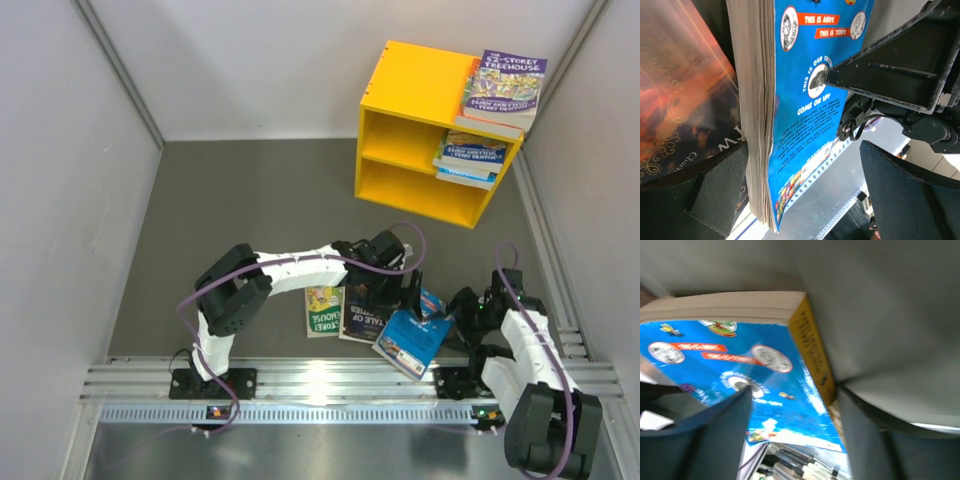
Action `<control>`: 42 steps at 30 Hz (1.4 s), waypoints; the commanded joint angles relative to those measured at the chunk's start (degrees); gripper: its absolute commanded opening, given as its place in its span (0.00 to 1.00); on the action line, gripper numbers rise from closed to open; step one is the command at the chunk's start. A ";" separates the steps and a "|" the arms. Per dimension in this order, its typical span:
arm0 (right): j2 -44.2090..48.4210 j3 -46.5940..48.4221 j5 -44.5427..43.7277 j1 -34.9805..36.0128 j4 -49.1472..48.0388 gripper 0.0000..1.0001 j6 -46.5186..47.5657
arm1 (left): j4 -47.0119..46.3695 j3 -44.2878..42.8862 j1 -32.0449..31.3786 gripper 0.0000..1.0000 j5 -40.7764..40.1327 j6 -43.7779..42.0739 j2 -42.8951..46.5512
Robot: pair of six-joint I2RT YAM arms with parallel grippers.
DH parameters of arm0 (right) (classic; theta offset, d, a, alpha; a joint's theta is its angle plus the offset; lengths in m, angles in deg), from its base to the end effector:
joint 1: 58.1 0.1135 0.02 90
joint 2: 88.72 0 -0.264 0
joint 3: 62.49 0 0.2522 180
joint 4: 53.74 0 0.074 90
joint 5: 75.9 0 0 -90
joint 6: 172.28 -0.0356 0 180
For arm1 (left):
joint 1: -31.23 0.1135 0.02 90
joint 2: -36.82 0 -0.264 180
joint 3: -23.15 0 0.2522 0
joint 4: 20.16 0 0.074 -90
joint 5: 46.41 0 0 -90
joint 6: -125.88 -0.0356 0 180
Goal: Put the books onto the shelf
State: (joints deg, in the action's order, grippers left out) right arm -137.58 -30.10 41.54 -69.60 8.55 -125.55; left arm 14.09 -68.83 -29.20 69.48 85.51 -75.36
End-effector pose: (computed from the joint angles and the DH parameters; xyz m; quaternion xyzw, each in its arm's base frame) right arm 0.1098 -0.0056 0.1372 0.4241 0.8691 0.2531 0.0269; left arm 0.1928 -0.3712 0.1846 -0.1554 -0.9175 0.3661 0.0043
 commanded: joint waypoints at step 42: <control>0.17 10.37 -0.55 11.07 -14.87 1.00 -8.50 | -15.91 17.38 16.47 0.00 13.04 8.20 13.47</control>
State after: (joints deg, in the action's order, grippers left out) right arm -137.25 -21.60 40.56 -58.94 -7.62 -134.82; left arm 5.15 -53.64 -16.70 78.83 91.04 -66.70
